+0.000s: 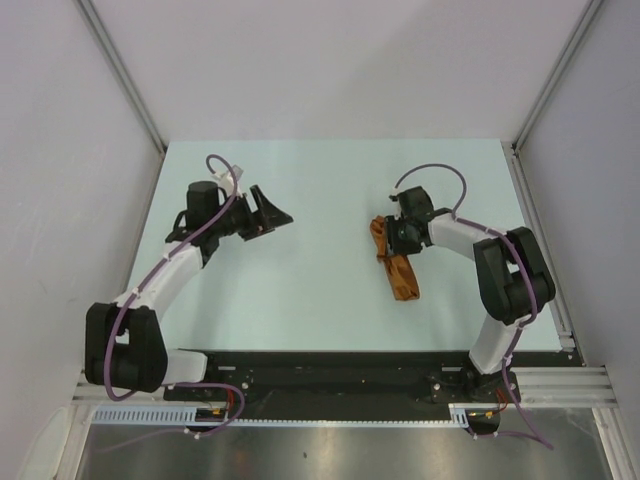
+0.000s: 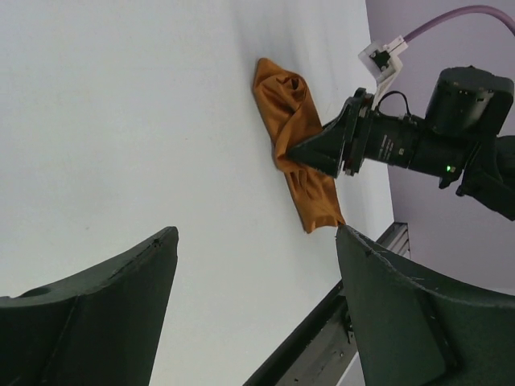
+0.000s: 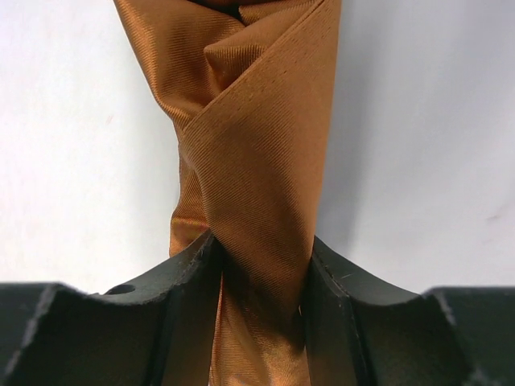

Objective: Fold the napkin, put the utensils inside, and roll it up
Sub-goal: Move the napkin to the center of the board.

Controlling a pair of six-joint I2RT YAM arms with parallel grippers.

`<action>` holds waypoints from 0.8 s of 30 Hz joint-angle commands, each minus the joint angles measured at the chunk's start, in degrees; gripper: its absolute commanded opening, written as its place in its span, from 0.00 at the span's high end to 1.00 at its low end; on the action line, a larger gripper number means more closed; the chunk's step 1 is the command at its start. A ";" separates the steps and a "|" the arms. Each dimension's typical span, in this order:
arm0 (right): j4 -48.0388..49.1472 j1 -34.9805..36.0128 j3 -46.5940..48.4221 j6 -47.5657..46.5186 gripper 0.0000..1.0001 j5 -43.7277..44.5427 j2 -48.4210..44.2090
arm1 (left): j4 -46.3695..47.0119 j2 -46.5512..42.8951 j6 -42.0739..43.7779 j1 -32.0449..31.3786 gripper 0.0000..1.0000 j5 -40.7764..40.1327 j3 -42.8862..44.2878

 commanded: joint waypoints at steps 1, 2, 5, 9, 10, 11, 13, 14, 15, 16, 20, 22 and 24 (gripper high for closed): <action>2.10 -5.26 3.05 -1.29 0.56 3.24 3.66 | -0.89 -2.22 1.67 1.57 0.16 1.94 2.40; 2.19 -6.15 4.36 -1.38 0.56 3.15 4.89 | -1.06 -2.14 1.76 1.57 0.16 2.03 2.58; 1.93 -9.31 6.83 -2.52 0.56 3.24 7.70 | -1.24 -2.31 2.11 2.01 0.16 2.29 2.67; 1.75 -11.95 10.35 -3.23 0.56 2.62 9.55 | -2.12 -2.40 2.81 2.54 0.16 2.38 2.93; 1.58 -12.05 10.79 -3.66 0.56 2.10 9.56 | -2.47 -2.49 2.99 2.80 0.16 2.47 2.93; 1.40 -12.22 11.14 -3.84 0.55 2.09 9.73 | -2.73 -2.49 3.25 3.06 0.15 2.47 3.11; 0.52 -12.22 12.28 -4.28 0.49 1.57 9.82 | -3.87 -2.66 4.04 3.85 0.15 2.38 3.54; 0.52 -12.22 12.29 -4.37 0.45 1.13 9.65 | -4.23 -2.75 4.39 4.21 0.15 2.29 3.72; 0.78 -12.22 12.20 -4.54 0.39 0.43 8.78 | -5.10 -3.10 5.00 5.08 0.15 2.21 3.81; 1.04 -12.22 11.77 -4.98 0.32 -1.58 8.16 | -5.46 -3.45 5.27 5.70 0.14 2.12 3.90; 2.01 -11.96 10.53 -5.16 0.16 -4.50 4.12 | -7.65 -5.03 7.46 7.73 0.11 0.98 3.99; 2.19 -11.78 10.09 -5.25 0.11 -5.46 1.23 | -8.53 -6.00 8.35 10.53 0.08 0.63 4.25; 1.75 -11.69 10.00 -4.90 0.05 -5.81 -0.80 | -9.24 -6.79 9.58 11.94 0.07 0.27 4.34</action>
